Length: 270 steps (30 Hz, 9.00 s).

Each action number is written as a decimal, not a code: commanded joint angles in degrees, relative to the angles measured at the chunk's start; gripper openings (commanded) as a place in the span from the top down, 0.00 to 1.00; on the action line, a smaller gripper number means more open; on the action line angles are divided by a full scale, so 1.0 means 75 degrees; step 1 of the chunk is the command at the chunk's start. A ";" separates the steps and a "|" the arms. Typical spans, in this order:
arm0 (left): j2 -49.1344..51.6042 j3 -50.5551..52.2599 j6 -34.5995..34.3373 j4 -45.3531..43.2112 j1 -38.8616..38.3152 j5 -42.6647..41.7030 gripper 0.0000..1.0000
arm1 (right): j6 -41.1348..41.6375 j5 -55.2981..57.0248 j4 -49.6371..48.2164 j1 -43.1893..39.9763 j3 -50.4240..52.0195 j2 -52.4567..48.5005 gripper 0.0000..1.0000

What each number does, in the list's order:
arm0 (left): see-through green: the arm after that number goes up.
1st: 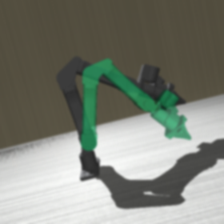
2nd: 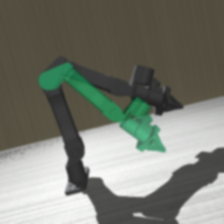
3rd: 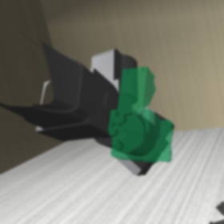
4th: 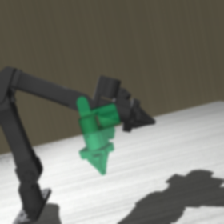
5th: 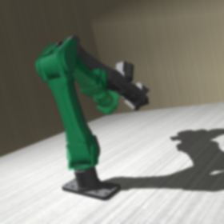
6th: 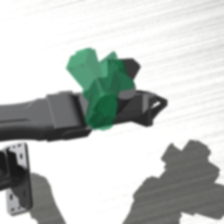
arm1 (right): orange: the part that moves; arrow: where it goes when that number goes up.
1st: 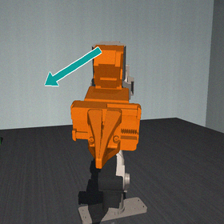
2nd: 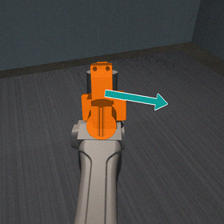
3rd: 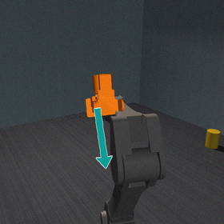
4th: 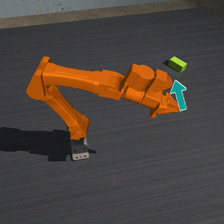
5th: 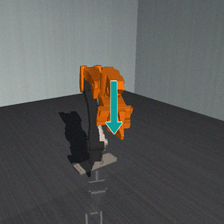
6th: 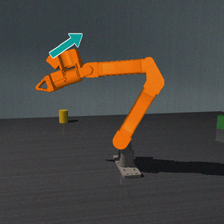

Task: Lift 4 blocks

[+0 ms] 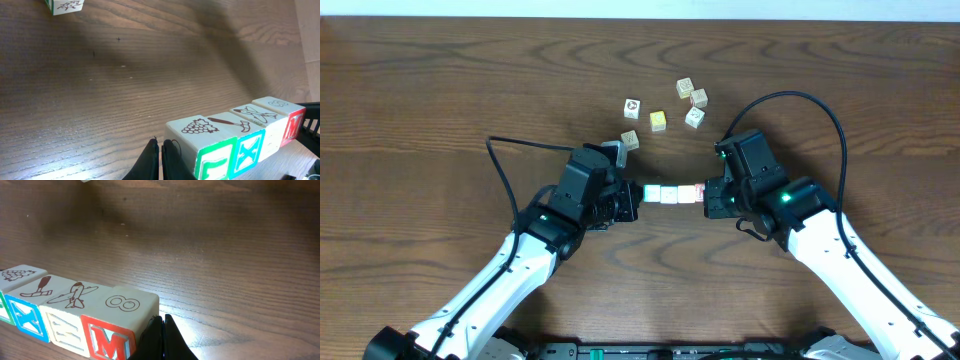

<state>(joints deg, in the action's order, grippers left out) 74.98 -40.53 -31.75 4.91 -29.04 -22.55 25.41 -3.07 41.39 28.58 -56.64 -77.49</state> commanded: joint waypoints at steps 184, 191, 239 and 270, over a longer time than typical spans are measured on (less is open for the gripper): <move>-0.0379 -0.0597 -0.0154 -0.0178 -0.0361 -0.1533 0.93 | -0.0047 -0.2200 -0.0233 0.0571 -0.0309 0.0047 0.99; -0.0379 -0.0597 -0.0154 -0.0178 -0.0361 -0.1533 0.93 | -0.0047 -0.2200 -0.0233 0.0568 -0.0309 0.0047 0.99; -0.0353 -0.0574 0.0038 0.0003 -0.0361 -0.1478 0.93 | 0.0038 -0.2060 -0.0256 0.0568 -0.0309 0.0023 0.99; 0.0291 -0.0539 0.0140 0.0254 -0.0361 -0.1134 0.93 | 0.0035 -0.1955 -0.0286 0.0568 -0.0306 -0.0991 0.99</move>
<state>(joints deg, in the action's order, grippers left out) 77.28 -41.10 -31.44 8.86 -29.02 -22.55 25.50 -4.25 40.86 28.58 -56.64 -84.27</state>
